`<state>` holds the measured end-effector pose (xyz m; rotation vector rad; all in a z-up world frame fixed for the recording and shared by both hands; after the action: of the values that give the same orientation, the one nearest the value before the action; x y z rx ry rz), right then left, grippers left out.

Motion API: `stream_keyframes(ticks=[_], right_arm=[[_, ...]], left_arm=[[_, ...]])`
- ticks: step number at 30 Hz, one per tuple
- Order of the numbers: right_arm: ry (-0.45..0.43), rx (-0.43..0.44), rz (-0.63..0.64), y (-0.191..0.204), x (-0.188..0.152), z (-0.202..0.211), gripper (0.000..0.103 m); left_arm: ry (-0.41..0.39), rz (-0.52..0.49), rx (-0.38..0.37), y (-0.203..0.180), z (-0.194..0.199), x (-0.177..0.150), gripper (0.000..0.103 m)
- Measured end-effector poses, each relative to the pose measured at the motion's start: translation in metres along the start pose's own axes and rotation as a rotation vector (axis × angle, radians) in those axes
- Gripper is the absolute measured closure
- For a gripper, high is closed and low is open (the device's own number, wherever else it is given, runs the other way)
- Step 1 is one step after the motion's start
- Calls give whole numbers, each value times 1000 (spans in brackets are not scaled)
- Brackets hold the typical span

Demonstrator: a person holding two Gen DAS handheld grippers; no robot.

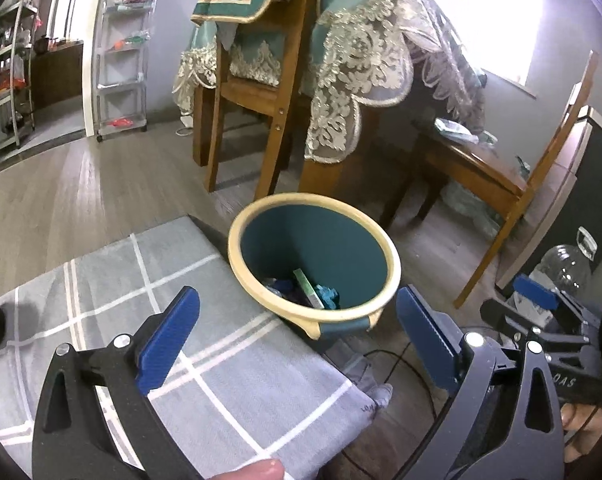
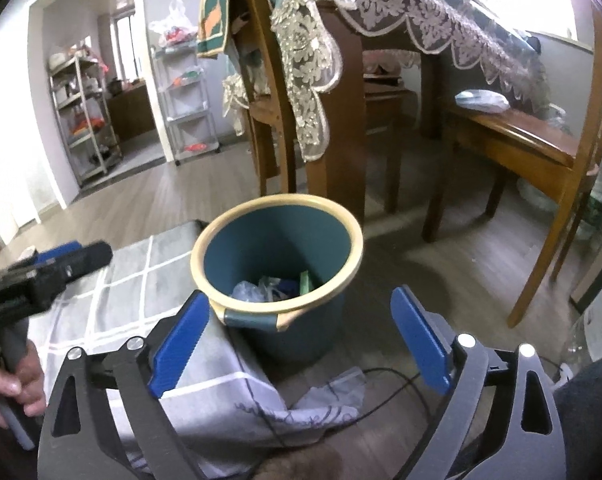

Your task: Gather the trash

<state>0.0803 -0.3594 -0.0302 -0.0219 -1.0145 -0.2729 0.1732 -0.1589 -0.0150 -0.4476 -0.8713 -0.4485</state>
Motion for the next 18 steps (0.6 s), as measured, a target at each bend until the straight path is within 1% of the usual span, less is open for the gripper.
stream_keyframes(ticks=[5,18], right_arm=[[-19,-6,-15,-4,-6,1,9],[-8,0,-24,-6,-12,-7,9]], left_arm=[[19,-43,-1,-12,-2,-10,6],[40,-52,10,-10,-13,-20,6]])
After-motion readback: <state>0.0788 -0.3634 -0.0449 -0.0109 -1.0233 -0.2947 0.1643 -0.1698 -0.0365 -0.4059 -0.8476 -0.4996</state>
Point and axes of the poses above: each gripper's, at about its wrist camera, not at the fingertips, and z roughly against the way its jaws point, y to its left, x to its top, the point moved 5 cm from there along -z, roughly the way its jaws point, and after that the axes turned 3 degrees about -y, right-handed, at the moved point
